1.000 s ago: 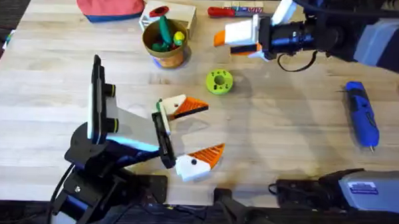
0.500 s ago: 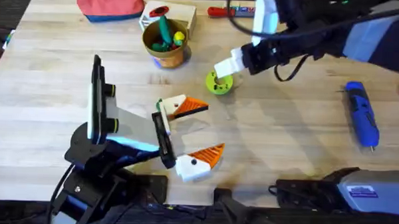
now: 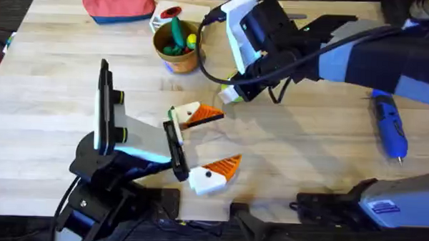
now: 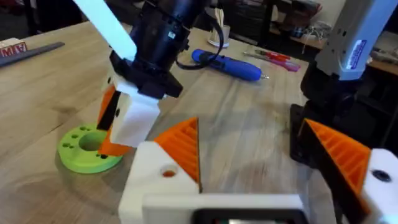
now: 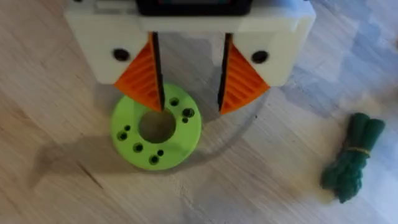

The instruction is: Pick up the gripper from the table and insert it into the empty holder that is missing its gripper. Then pick up a screw, insert it into the mounting hole, and use the screwdriver to tighten it. Finally, clean up the table by picking up the vegetable and placing it into the bucket.

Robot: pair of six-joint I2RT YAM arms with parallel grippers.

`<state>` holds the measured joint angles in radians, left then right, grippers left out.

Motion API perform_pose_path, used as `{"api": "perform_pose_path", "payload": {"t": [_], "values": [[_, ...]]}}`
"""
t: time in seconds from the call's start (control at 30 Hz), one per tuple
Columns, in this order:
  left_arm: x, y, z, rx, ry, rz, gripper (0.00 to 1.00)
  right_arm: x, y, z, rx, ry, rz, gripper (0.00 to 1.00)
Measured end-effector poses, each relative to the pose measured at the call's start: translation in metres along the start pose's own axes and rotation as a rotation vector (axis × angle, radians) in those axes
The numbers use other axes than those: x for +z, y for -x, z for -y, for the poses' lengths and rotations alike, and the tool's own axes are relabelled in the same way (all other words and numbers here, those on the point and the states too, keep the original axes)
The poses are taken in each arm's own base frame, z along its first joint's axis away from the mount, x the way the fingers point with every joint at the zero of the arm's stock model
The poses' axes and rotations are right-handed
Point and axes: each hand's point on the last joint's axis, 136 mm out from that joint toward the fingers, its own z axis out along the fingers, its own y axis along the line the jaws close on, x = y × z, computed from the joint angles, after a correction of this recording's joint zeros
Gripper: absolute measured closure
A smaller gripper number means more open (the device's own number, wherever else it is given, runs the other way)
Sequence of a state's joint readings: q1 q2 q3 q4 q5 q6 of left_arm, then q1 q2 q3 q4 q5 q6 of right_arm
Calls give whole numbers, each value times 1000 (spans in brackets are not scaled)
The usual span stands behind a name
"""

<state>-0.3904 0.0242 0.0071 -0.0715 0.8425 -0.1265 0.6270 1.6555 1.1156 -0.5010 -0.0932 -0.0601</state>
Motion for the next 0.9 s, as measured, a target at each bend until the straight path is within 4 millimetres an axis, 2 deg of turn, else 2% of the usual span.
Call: {"api": "perform_pose_path", "payload": {"t": [0.23, 0.47, 0.7, 0.9], "values": [[0, 0, 0, 0, 0, 0, 15, 13, -7, 1, 1, -3, -36, 655], [0, 0, 0, 0, 0, 0, 12, 20, -2, 3, -1, -9, -22, 662], [0, 0, 0, 0, 0, 0, 12, 21, 0, 1, -2, -7, -13, 798], [0, 0, 0, 0, 0, 0, 13, 21, 0, 0, -5, -5, -13, 792]]}}
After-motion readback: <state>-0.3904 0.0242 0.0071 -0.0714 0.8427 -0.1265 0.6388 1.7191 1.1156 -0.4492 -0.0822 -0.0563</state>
